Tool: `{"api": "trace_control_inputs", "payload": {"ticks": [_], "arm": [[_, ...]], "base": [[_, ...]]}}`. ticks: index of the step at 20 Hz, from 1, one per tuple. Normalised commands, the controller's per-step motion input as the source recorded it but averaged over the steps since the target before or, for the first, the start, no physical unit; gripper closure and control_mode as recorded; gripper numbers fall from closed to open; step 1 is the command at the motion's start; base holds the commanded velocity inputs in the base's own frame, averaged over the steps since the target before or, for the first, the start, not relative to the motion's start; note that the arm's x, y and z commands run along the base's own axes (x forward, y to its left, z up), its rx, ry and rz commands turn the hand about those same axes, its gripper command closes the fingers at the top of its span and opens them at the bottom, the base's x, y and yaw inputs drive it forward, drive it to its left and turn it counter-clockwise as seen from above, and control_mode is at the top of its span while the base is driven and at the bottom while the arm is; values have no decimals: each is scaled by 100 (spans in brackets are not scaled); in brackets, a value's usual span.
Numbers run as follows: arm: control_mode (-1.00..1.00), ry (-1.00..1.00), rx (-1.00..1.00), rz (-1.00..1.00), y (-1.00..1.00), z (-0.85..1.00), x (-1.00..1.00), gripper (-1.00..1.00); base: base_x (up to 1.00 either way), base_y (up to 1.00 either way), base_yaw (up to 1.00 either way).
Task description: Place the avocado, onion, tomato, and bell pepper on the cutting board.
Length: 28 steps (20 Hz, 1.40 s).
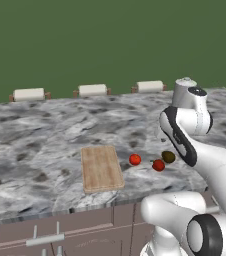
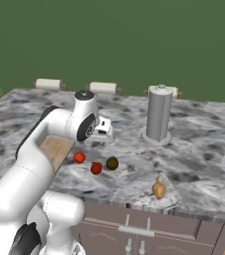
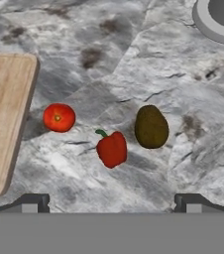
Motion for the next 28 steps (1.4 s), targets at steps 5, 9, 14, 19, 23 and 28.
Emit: {"api": "trace_control_inputs", "payload": {"ticks": [5, 9, 14, 19, 23, 28], "arm": [[-100, 0, 0, 0, 0, -5, 0, -100], [-100, 0, 0, 0, 0, -7, 1, -100], [-100, 0, 0, 0, 0, -22, 0, -100], [-100, 0, 0, 0, 0, -25, 0, -100], [-100, 0, 0, 0, 0, -19, 5, -100], [-100, 0, 0, 0, 6, -7, 15, -100]], "base": [[0, 0, 0], [0, 0, 0], [0, 0, 0], [0, 0, 0], [0, 0, 0], [0, 0, 0]]}}
